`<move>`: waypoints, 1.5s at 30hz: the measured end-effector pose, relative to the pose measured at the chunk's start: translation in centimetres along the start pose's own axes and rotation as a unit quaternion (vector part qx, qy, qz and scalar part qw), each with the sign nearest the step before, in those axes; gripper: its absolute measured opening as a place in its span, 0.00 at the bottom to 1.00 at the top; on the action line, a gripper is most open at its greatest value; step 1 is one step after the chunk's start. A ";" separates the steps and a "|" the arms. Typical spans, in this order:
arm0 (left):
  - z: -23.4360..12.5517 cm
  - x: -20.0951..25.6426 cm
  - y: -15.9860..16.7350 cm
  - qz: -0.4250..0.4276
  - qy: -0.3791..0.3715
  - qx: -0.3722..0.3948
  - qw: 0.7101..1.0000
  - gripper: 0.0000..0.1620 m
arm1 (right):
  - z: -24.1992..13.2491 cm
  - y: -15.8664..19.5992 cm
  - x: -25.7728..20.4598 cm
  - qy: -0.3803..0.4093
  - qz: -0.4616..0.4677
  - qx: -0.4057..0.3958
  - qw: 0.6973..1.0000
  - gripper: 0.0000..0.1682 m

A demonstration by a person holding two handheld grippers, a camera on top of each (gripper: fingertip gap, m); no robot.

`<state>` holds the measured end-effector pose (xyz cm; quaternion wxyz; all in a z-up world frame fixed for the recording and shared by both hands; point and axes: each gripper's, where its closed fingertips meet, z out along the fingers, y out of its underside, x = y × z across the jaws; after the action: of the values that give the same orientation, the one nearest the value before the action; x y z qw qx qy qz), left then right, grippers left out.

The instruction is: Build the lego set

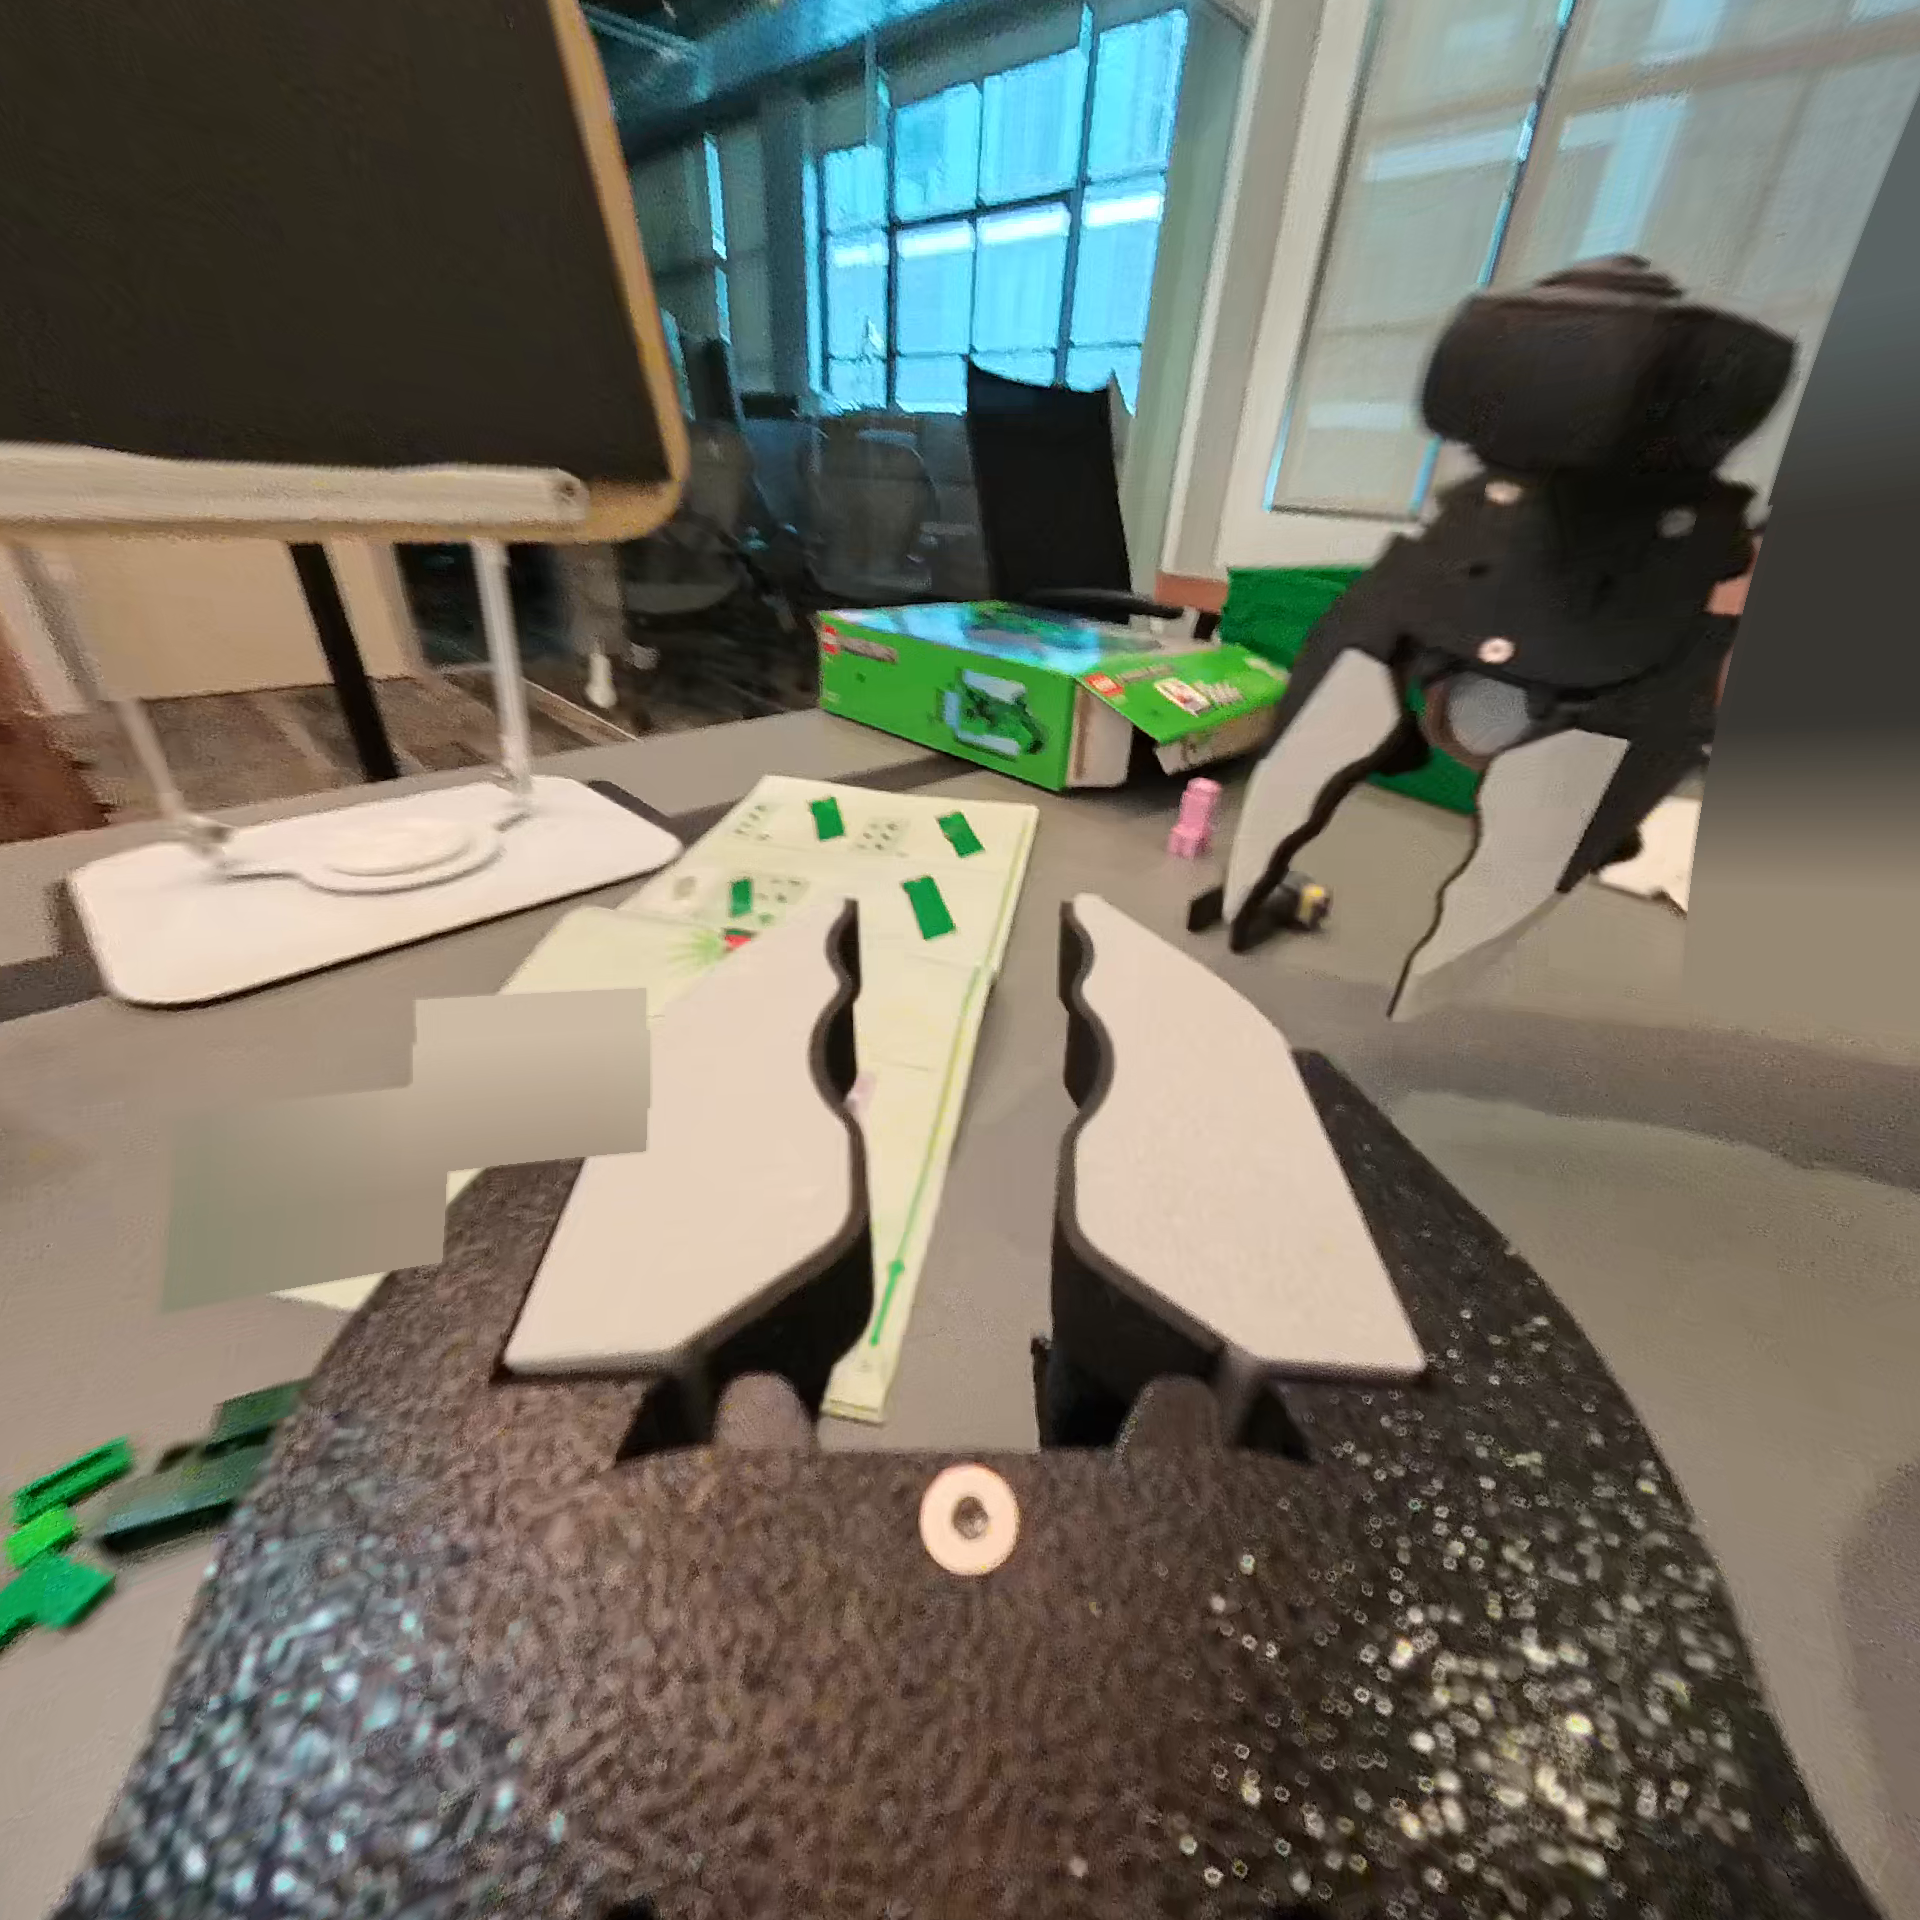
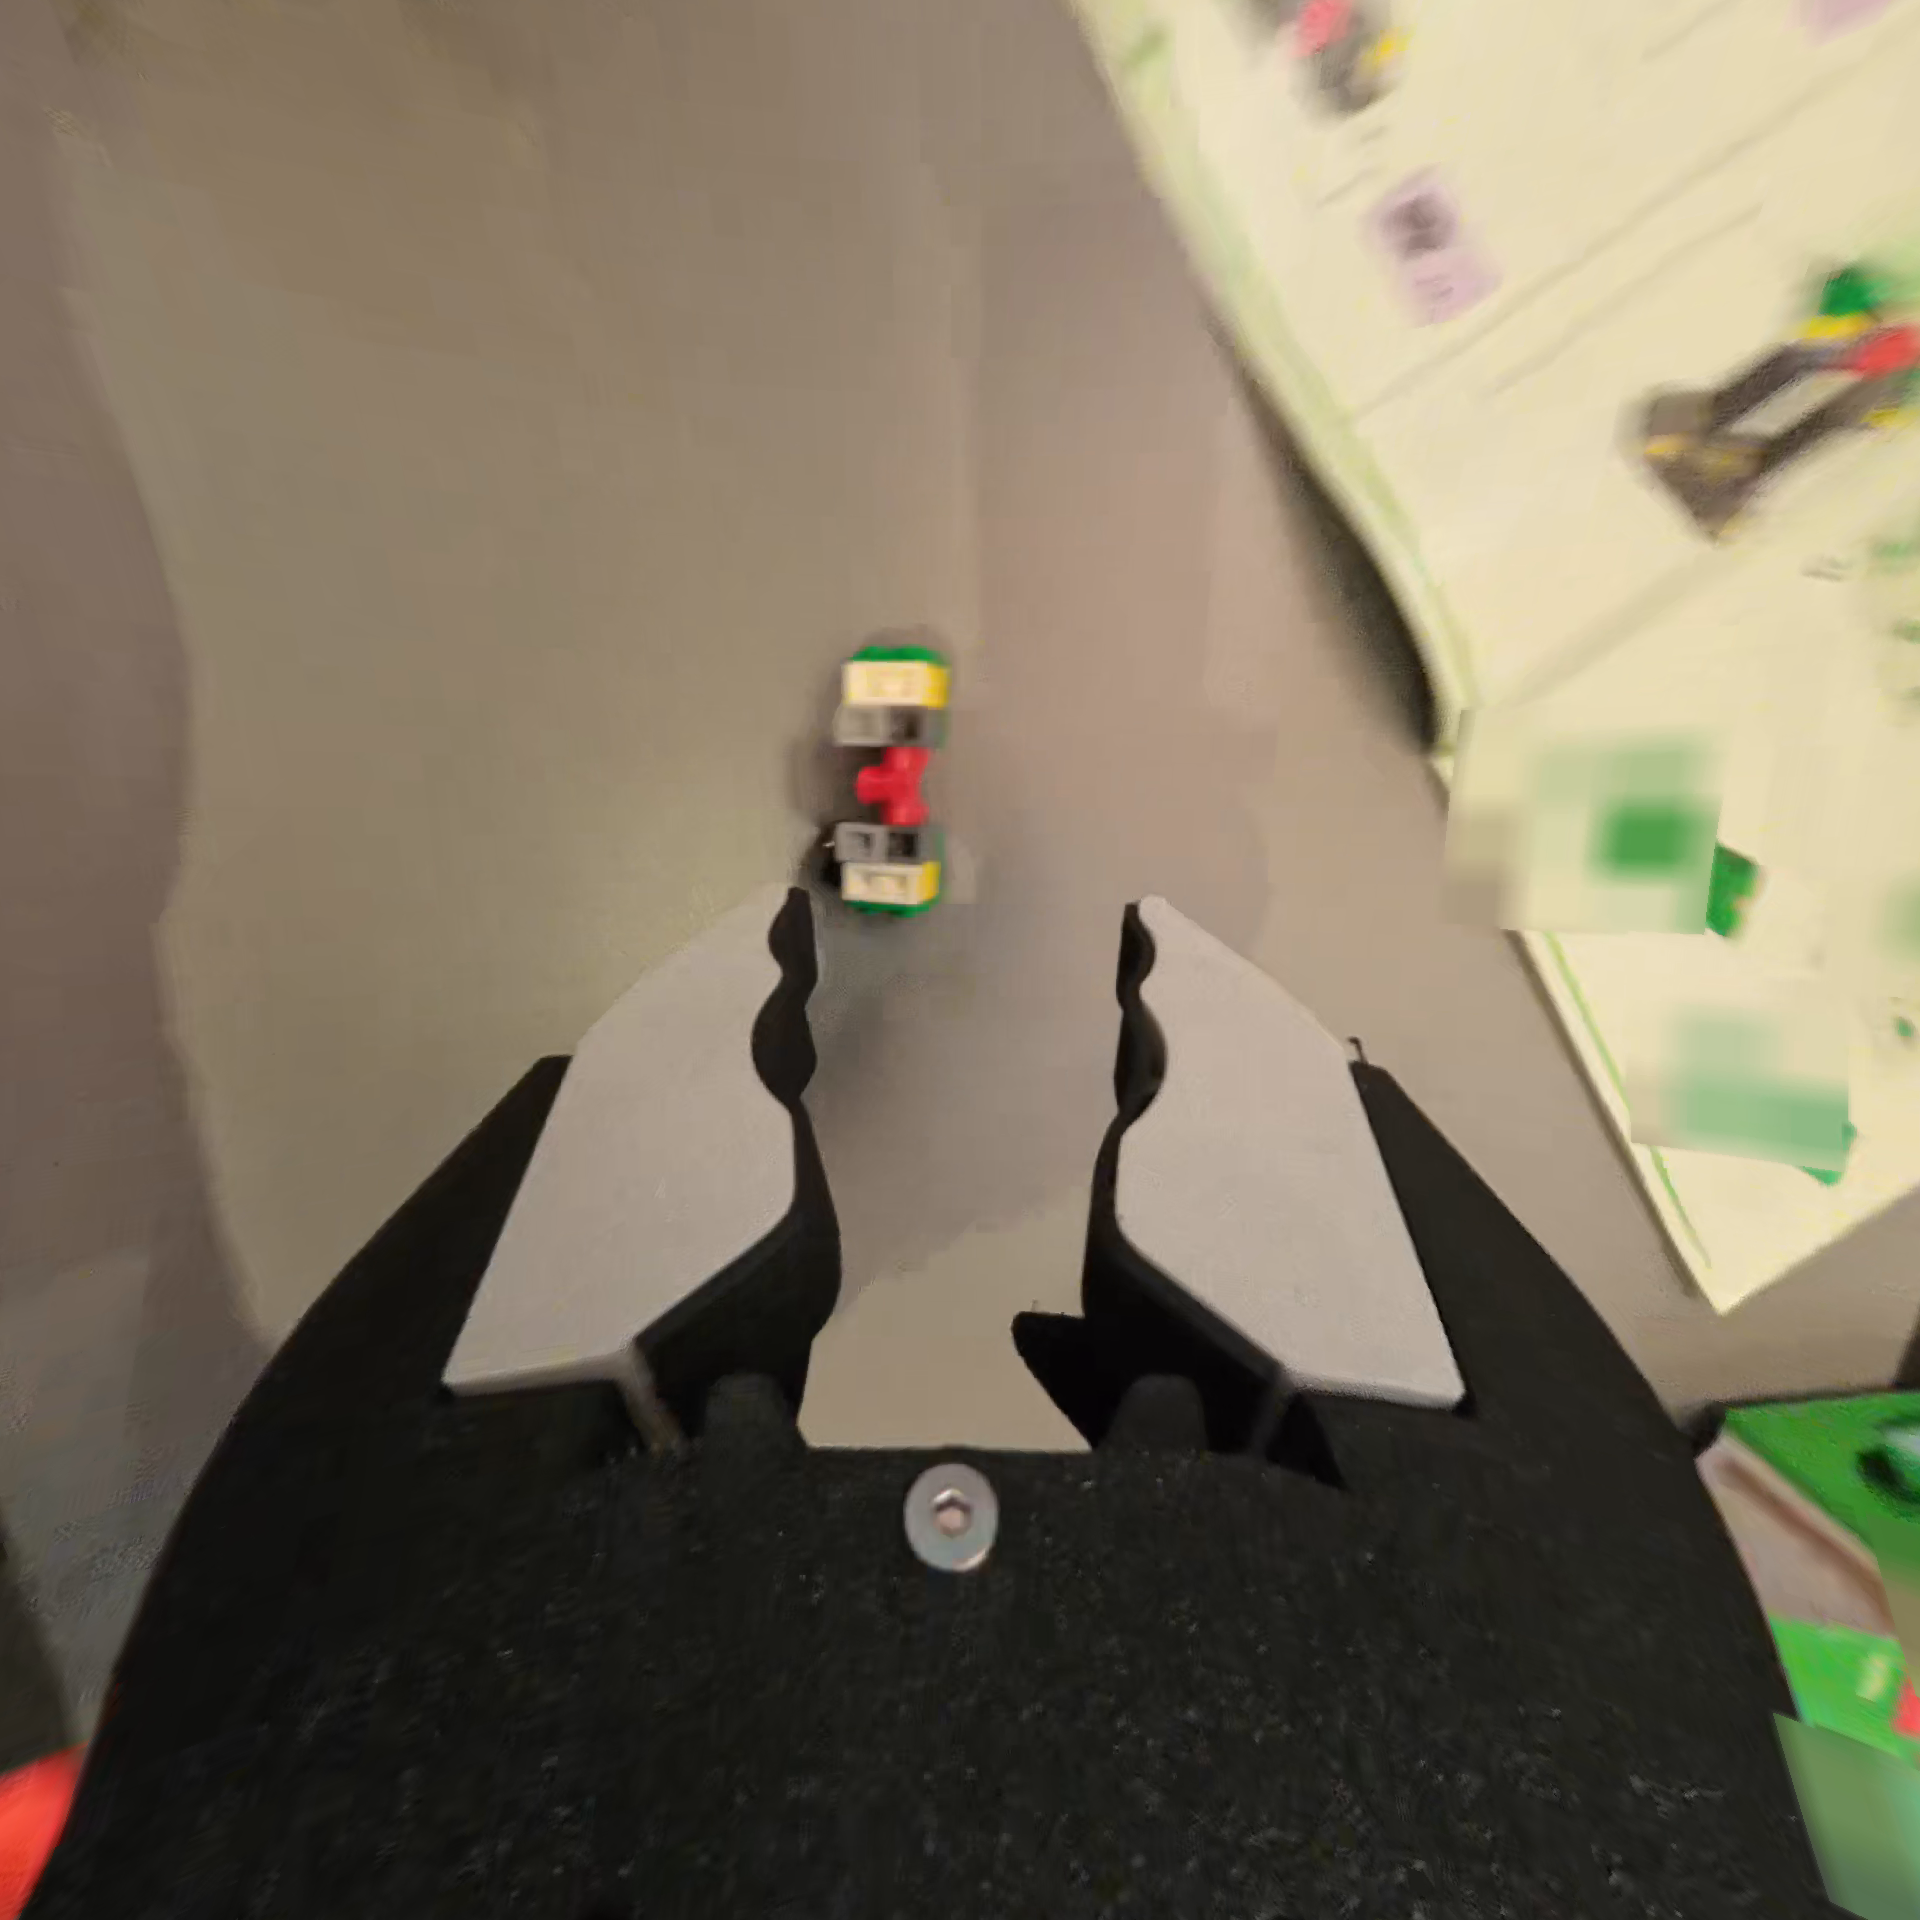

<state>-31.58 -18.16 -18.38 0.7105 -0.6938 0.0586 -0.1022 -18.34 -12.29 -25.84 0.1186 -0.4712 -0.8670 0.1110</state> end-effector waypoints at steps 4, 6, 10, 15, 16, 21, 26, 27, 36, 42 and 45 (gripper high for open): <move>-1.8 -2.0 -2.2 -0.007 -0.064 0.056 0.996 0.24 | -3.1 0.0 3.0 0.139 0.096 0.228 0.959 0.29; -2.6 -2.9 -2.7 -0.007 -0.094 0.069 0.993 0.24 | -4.3 -0.2 3.3 0.176 0.154 0.366 0.901 0.30; -3.7 -3.4 -3.4 0.007 -0.116 0.082 0.990 0.23 | -5.6 1.8 4.0 0.271 0.233 0.505 0.785 0.33; -5.2 -3.4 -1.4 0.021 -0.127 0.005 0.992 0.23 | -7.6 1.2 3.5 0.357 0.172 0.534 0.747 0.34; -5.7 -2.8 -0.5 0.023 -0.121 -0.026 0.992 0.21 | -7.3 1.0 3.3 0.356 0.165 0.523 0.757 0.34; -8.2 0.3 6.4 0.058 -0.072 -0.266 0.960 0.12 | -7.1 0.5 2.4 0.336 0.142 0.528 0.767 0.30; -9.4 1.8 9.8 0.132 -0.007 -0.416 0.900 0.11 | -6.9 0.0 1.8 0.311 0.135 0.536 0.773 0.29; -9.2 2.0 10.2 0.144 0.015 -0.432 0.890 0.11 | -6.8 -0.1 1.7 0.312 0.131 0.534 0.775 0.29; -8.5 0.7 10.3 0.174 0.124 -0.562 0.799 0.17 | -6.7 -0.2 1.6 0.310 0.132 0.531 0.777 0.29; -7.9 0.5 10.9 0.162 0.152 -0.604 0.765 0.16 | -6.6 -0.1 1.8 0.306 0.138 0.532 0.777 0.29; -7.8 0.6 11.5 0.161 0.157 -0.616 0.755 0.15 | -6.6 -0.1 1.7 0.308 0.136 0.529 0.779 0.30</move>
<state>-32.04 -25.73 -30.09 0.1168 -0.9359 0.3305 -0.0353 -17.32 -10.37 -19.41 0.5934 -0.4565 -0.5158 0.4164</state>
